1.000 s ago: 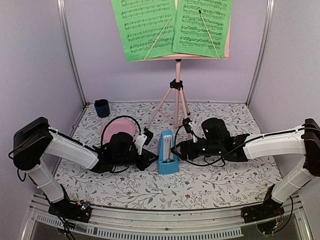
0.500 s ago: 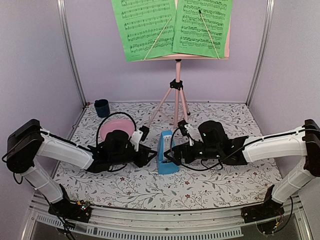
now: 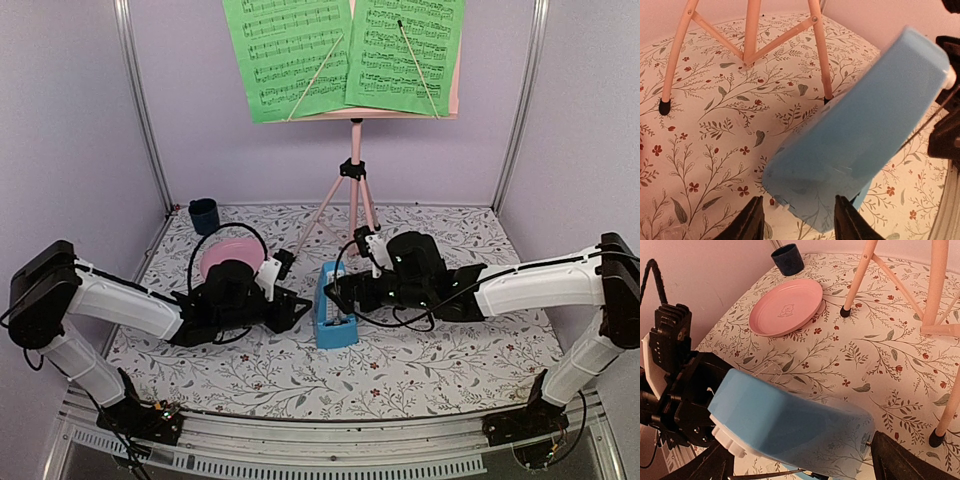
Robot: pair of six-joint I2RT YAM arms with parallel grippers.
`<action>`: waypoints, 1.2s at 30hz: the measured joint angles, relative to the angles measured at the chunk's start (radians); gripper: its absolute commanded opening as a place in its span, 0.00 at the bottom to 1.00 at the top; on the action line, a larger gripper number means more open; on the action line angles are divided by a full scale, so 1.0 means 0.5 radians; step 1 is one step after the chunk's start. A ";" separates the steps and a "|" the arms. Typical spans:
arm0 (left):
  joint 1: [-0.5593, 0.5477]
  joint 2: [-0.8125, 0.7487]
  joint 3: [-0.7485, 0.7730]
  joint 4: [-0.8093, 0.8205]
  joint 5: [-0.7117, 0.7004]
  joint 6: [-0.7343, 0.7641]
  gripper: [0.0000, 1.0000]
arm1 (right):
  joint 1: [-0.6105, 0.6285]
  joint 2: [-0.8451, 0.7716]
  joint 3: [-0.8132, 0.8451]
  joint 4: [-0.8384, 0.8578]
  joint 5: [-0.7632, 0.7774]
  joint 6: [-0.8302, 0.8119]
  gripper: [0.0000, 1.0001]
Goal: Set up the instrument practice props
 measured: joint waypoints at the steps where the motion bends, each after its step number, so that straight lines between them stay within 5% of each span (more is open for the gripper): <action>1: 0.000 -0.003 0.000 -0.001 -0.005 -0.001 0.49 | 0.000 0.004 0.000 -0.004 0.009 0.000 0.96; 22: 0.000 -0.066 -0.027 -0.004 -0.074 0.022 0.51 | -0.085 -0.136 -0.134 -0.046 0.076 -0.005 0.93; 36: 0.040 -0.185 -0.028 -0.076 -0.125 0.092 0.52 | -0.421 -0.404 -0.489 -0.127 0.066 -0.003 0.94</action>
